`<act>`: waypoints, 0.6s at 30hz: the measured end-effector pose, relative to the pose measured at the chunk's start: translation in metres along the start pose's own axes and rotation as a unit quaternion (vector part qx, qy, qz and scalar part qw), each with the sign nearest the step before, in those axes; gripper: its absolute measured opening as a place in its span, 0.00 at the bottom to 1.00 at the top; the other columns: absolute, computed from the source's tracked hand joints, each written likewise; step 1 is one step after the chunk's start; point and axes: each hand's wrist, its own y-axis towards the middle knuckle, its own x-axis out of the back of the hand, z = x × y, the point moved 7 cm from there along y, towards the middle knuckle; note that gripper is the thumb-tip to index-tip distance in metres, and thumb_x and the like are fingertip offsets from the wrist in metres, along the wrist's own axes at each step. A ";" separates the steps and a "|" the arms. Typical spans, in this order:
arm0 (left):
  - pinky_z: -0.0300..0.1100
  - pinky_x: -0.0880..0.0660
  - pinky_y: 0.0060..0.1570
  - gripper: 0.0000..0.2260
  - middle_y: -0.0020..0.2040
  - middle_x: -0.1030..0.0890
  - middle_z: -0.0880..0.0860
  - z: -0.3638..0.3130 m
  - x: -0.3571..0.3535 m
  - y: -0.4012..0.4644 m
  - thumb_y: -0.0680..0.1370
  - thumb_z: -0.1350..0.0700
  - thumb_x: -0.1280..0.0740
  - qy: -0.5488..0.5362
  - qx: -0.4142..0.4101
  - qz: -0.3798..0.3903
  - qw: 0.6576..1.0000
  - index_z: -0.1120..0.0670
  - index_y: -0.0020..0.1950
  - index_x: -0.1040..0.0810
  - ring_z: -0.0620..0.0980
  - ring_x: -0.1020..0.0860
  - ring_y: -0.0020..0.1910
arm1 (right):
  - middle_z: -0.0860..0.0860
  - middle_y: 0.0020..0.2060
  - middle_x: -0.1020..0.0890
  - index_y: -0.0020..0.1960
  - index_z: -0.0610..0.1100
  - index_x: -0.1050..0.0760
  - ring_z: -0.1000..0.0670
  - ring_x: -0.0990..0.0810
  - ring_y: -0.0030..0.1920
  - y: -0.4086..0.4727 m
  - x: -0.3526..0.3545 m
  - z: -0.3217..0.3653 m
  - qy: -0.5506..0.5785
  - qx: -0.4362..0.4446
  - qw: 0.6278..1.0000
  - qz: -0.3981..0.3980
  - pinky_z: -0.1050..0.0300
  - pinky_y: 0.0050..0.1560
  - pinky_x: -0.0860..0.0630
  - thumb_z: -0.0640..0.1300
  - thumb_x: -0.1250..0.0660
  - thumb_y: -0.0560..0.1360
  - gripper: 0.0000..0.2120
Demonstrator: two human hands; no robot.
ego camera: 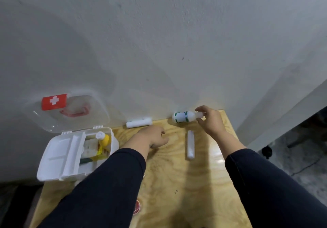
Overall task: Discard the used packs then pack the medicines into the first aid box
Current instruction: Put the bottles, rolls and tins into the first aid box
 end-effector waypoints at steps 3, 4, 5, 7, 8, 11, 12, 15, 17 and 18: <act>0.48 0.28 0.66 0.26 0.71 0.27 0.51 0.000 0.005 -0.009 0.79 0.41 0.41 -0.017 -0.011 -0.009 1.000 0.51 0.74 0.33 0.53 0.27 0.67 | 0.50 0.43 0.18 0.52 0.46 0.20 0.49 0.20 0.47 -0.005 0.010 0.030 0.044 0.019 0.999 -0.022 0.59 0.45 0.28 0.35 0.32 0.70 0.12; 0.48 0.28 0.66 0.26 0.71 0.27 0.51 0.000 0.008 -0.014 0.79 0.41 0.41 -0.022 -0.016 -0.016 1.000 0.51 0.74 0.33 0.53 0.27 0.67 | 0.51 0.39 0.19 0.51 0.46 0.20 0.51 0.20 0.44 -0.007 0.012 0.039 0.056 0.021 0.998 -0.024 0.60 0.43 0.28 0.35 0.33 0.71 0.12; 0.48 0.28 0.66 0.25 0.71 0.27 0.51 0.000 0.012 -0.019 0.79 0.42 0.40 -0.024 -0.022 -0.028 0.999 0.51 0.74 0.32 0.53 0.27 0.67 | 0.50 0.38 0.19 0.52 0.46 0.20 0.51 0.20 0.42 -0.011 0.013 0.049 0.069 0.021 0.997 -0.024 0.59 0.42 0.27 0.34 0.33 0.71 0.12; 0.47 0.28 0.65 0.24 0.70 0.26 0.50 0.004 0.022 -0.033 0.79 0.42 0.40 -0.029 -0.031 -0.058 0.997 0.50 0.73 0.31 0.53 0.26 0.66 | 0.47 0.45 0.18 0.53 0.46 0.22 0.49 0.18 0.46 -0.020 0.016 0.065 0.094 0.022 0.995 -0.032 0.54 0.45 0.21 0.35 0.33 0.72 0.12; 0.46 0.28 0.65 0.24 0.70 0.26 0.50 0.008 0.027 -0.041 0.79 0.42 0.40 -0.033 -0.033 -0.070 0.996 0.50 0.73 0.30 0.53 0.26 0.66 | 0.45 0.49 0.18 0.54 0.46 0.22 0.47 0.17 0.48 -0.026 0.018 0.072 0.101 0.023 0.994 -0.041 0.53 0.47 0.20 0.36 0.33 0.72 0.12; 0.46 0.29 0.65 0.24 0.69 0.25 0.51 0.025 0.041 -0.066 0.79 0.43 0.39 -0.051 -0.039 -0.096 0.993 0.51 0.72 0.30 0.53 0.26 0.66 | 0.46 0.51 0.18 0.54 0.44 0.22 0.47 0.18 0.47 -0.041 0.023 0.102 0.088 0.038 0.994 -0.056 0.56 0.43 0.25 0.39 0.31 0.72 0.11; 0.47 0.29 0.66 0.24 0.69 0.25 0.51 0.033 0.044 -0.074 0.79 0.43 0.38 -0.058 -0.039 -0.105 0.992 0.51 0.72 0.30 0.53 0.26 0.66 | 0.47 0.51 0.18 0.54 0.44 0.22 0.48 0.18 0.46 -0.046 0.022 0.115 0.078 0.048 0.994 -0.055 0.58 0.43 0.27 0.39 0.30 0.72 0.11; 0.49 0.29 0.67 0.23 0.70 0.25 0.50 0.058 0.052 -0.101 0.79 0.44 0.39 -0.071 -0.038 -0.139 0.987 0.51 0.72 0.31 0.53 0.26 0.67 | 0.48 0.50 0.18 0.54 0.44 0.21 0.50 0.20 0.43 -0.061 0.019 0.157 0.053 0.080 0.993 -0.065 0.58 0.43 0.27 0.41 0.29 0.72 0.11; 0.50 0.31 0.69 0.23 0.71 0.27 0.51 0.077 0.057 -0.118 0.79 0.44 0.39 -0.077 -0.036 -0.166 0.983 0.51 0.72 0.30 0.53 0.28 0.69 | 0.47 0.50 0.18 0.54 0.43 0.20 0.50 0.21 0.42 -0.072 0.011 0.183 0.049 0.097 0.992 -0.068 0.56 0.45 0.23 0.41 0.28 0.71 0.12; 0.50 0.31 0.69 0.23 0.72 0.28 0.51 0.087 0.059 -0.127 0.79 0.44 0.38 -0.076 -0.032 -0.182 0.980 0.51 0.72 0.30 0.54 0.29 0.69 | 0.46 0.51 0.17 0.54 0.43 0.20 0.50 0.21 0.42 -0.077 0.006 0.196 0.051 0.106 0.991 -0.065 0.55 0.46 0.22 0.41 0.28 0.71 0.12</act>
